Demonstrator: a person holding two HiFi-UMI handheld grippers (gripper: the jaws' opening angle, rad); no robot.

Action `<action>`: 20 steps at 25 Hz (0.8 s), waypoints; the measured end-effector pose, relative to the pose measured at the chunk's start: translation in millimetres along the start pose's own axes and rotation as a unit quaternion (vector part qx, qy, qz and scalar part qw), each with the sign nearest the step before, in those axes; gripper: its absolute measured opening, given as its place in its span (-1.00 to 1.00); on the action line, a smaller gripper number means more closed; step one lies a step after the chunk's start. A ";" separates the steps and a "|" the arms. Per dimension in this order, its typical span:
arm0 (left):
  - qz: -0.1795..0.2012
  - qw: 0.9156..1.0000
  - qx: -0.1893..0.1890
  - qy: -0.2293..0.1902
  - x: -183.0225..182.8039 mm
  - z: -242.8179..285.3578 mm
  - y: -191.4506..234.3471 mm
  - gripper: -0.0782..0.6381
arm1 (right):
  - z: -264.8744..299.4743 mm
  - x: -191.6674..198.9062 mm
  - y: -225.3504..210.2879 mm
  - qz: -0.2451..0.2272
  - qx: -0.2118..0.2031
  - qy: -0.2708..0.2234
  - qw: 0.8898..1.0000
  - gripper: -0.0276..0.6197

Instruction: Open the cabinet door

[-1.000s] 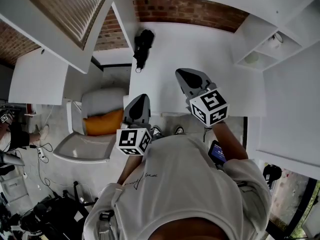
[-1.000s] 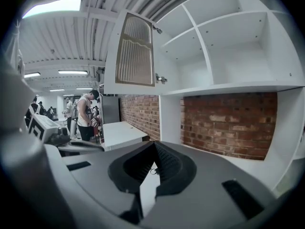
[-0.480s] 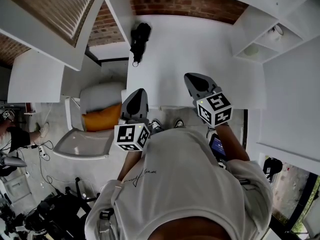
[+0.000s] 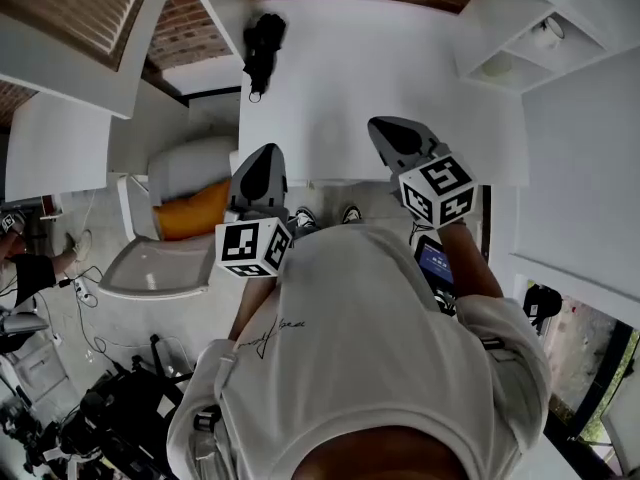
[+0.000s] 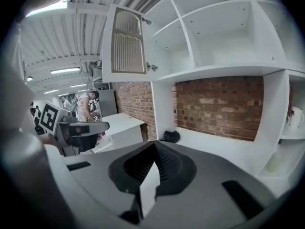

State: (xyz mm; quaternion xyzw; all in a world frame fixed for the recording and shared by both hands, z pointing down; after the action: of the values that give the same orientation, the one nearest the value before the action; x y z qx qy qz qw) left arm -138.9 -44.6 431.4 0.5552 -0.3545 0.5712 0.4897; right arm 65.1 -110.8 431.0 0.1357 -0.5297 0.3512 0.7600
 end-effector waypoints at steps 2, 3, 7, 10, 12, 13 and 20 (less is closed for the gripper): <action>0.000 1.000 0.000 -0.008 -4.4 2.9 1.3 -0.73 | 0.1 -8.4 -1.7 -0.009 -0.004 -0.005 1.000 -0.84; 0.001 1.000 0.000 -0.010 -5.0 3.3 2.1 -0.73 | 0.4 -11.4 -1.3 -0.012 -0.008 -0.007 1.000 -0.84; 0.003 1.000 -0.004 -0.008 -1.8 0.0 0.8 -0.73 | -3.0 -13.6 1.0 -0.029 -0.014 -0.007 0.999 -0.84; -0.001 1.000 -0.008 -0.011 -2.6 -1.1 1.7 -0.74 | -4.7 -17.2 2.9 -0.045 -0.011 -0.005 0.999 -0.84; -0.003 1.000 -0.007 -0.011 -1.9 -0.7 2.3 -0.73 | -3.8 -19.1 4.7 -0.050 -0.012 -0.005 0.999 -0.84; -0.003 1.000 -0.006 -0.010 -0.9 -0.8 2.2 -0.73 | -3.2 -19.0 5.6 -0.052 -0.012 -0.005 0.999 -0.84; -0.005 1.000 -0.001 -0.005 2.8 0.9 0.1 -0.73 | -1.8 -13.9 7.1 -0.048 -0.017 0.002 0.999 -0.84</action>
State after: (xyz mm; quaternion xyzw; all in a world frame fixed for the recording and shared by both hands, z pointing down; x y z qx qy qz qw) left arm -138.4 -45.0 434.3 0.5594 -0.3550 0.5654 0.4913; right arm 58.9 -110.1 416.6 0.1469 -0.5272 0.3055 0.7792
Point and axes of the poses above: the fingertips, and each gripper's own axes: z forward along the fingers, y to its left, x out of its underside, the point moved 5 cm from there along -z, backward along the fingers, and after that the axes turned 5 degrees about z, right-handed, at the moved point
